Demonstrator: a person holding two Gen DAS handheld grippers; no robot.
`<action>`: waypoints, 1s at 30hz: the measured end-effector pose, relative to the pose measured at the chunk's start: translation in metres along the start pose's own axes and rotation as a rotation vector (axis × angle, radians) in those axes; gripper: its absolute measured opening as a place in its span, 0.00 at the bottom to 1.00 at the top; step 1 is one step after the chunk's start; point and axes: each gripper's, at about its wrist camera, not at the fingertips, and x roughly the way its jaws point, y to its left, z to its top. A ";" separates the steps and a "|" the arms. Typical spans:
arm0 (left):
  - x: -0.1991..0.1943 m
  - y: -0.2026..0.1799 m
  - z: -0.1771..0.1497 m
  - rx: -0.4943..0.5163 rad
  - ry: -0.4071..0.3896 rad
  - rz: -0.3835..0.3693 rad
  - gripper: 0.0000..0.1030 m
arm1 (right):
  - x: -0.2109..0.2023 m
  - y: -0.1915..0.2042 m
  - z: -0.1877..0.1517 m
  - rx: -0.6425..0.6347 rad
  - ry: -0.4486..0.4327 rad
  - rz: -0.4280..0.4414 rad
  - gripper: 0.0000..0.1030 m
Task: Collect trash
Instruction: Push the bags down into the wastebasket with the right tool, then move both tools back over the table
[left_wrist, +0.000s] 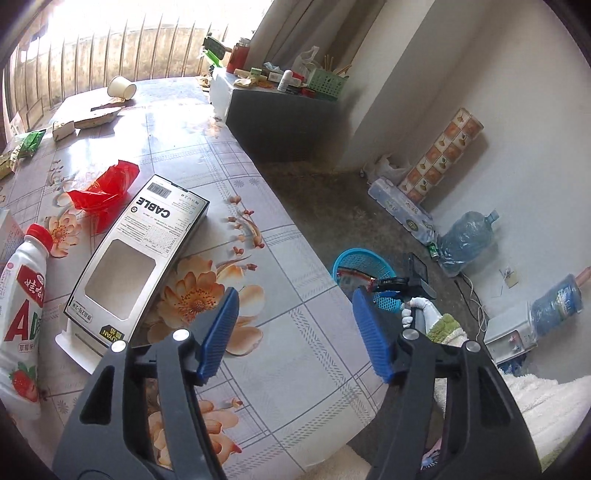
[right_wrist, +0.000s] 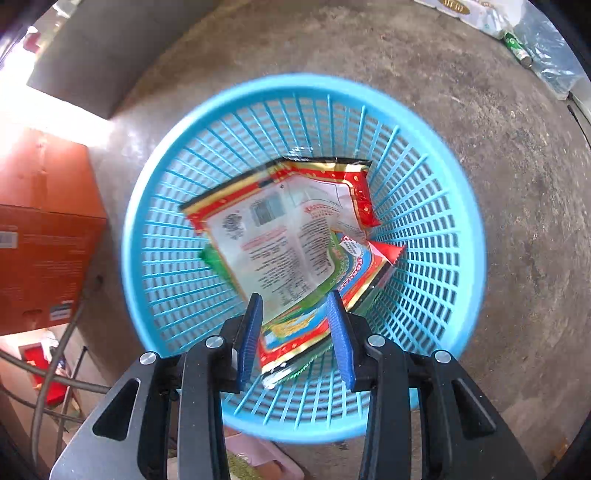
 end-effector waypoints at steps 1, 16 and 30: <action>-0.006 0.003 -0.005 -0.005 -0.014 0.010 0.63 | -0.023 0.005 -0.012 -0.008 -0.040 0.035 0.39; -0.085 0.080 -0.094 -0.138 -0.177 0.224 0.68 | -0.226 0.235 -0.189 -0.412 -0.202 0.567 0.63; -0.133 0.157 -0.145 -0.309 -0.300 0.306 0.72 | -0.154 0.460 -0.229 -0.289 -0.137 0.300 0.82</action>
